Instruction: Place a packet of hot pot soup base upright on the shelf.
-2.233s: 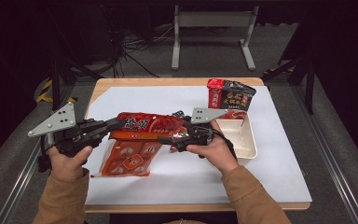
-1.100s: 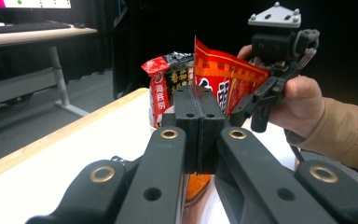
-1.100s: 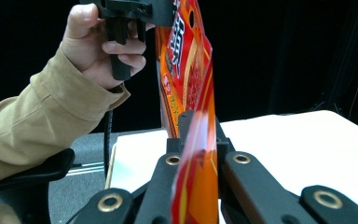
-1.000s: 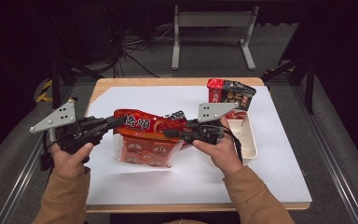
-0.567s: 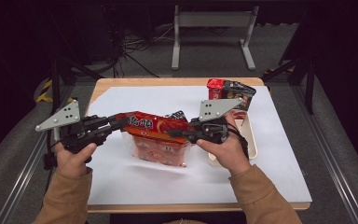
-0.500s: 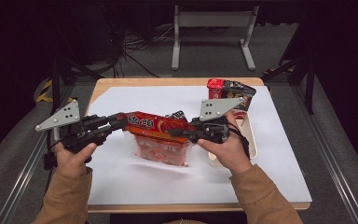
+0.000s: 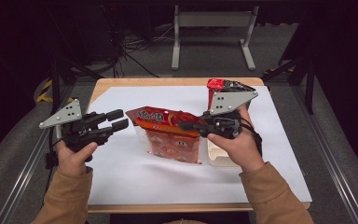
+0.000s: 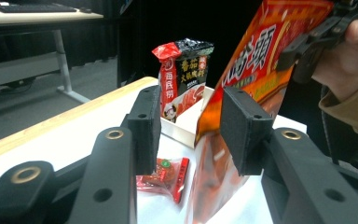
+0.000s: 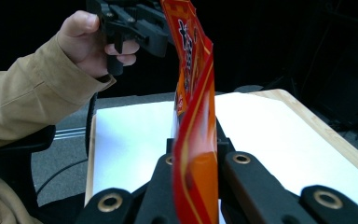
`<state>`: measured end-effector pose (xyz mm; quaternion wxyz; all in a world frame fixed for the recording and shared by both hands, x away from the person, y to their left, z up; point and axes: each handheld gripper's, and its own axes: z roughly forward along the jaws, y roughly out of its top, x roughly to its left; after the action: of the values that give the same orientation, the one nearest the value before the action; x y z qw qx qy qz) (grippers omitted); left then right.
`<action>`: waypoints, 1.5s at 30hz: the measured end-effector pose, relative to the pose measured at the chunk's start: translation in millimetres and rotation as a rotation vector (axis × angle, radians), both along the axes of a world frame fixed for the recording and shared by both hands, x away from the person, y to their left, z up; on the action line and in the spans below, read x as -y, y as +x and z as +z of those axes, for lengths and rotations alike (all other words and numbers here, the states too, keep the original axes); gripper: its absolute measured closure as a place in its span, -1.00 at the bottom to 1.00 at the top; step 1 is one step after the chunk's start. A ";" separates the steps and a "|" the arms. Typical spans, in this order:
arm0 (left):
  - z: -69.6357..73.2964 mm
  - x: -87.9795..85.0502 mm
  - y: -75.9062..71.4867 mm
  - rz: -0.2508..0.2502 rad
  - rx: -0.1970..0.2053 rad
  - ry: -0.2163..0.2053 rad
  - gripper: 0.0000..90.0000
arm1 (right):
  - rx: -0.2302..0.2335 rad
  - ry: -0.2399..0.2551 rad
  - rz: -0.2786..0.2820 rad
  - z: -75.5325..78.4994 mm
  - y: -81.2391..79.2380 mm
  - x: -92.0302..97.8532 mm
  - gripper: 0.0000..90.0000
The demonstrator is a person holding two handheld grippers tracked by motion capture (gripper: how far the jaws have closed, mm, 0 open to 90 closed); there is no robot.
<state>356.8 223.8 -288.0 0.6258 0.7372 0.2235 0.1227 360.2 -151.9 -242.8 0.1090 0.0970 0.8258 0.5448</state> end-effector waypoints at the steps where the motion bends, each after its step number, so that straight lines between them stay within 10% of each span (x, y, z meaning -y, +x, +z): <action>1: -0.6 -0.2 0.5 -0.001 -0.004 0.001 0.29 | 0.001 0.000 -0.003 1.6 -0.2 1.5 0.99; 45: -23.0 2.3 20.6 0.020 -0.091 0.047 0.14 | 0.044 0.042 -0.249 57.7 13.8 99.1 0.99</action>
<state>377.4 221.5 -311.0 0.5962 0.7542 0.2560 0.1007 374.0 -251.0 -185.0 0.1916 0.1891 0.7934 0.5460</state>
